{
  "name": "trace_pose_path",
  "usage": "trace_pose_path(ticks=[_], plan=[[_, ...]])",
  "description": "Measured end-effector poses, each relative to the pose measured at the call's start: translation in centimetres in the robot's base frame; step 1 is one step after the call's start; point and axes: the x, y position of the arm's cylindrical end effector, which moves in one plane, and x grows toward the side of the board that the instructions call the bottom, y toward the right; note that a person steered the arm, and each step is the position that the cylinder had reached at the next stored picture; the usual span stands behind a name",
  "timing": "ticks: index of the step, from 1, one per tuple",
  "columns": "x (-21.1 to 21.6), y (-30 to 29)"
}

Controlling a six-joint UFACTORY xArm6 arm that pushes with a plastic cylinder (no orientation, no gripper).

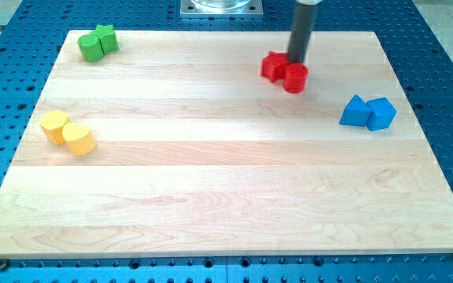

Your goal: Separate the yellow hexagon from the yellow heart

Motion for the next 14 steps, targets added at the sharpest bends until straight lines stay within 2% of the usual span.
trace_pose_path(ticks=[1, 2, 3, 4, 5, 6, 7, 8, 9, 10, 11, 12, 13, 14], plan=[[0.5, -6.3], [-0.1, -6.2], [11.6, -6.5], [17.7, -14.8], [27.4, -22.9], [23.3, -36.0], [17.0, -39.7], [11.8, -33.2], [8.3, -22.1], [7.5, -23.9], [3.8, -17.2], [4.3, -19.0], [8.3, -19.6], [5.3, -14.3]])
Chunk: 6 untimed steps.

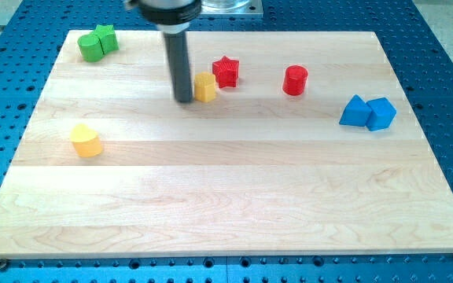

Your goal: Separate the yellow hexagon from the yellow heart

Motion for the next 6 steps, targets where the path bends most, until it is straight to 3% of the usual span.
trace_pose_path(ticks=[1, 2, 3, 4, 5, 6], plan=[[-0.2, 2.4], [3.9, 1.1], [4.7, 5.1], [1.6, 7.8], [2.0, 11.3], [2.9, 19.2]])
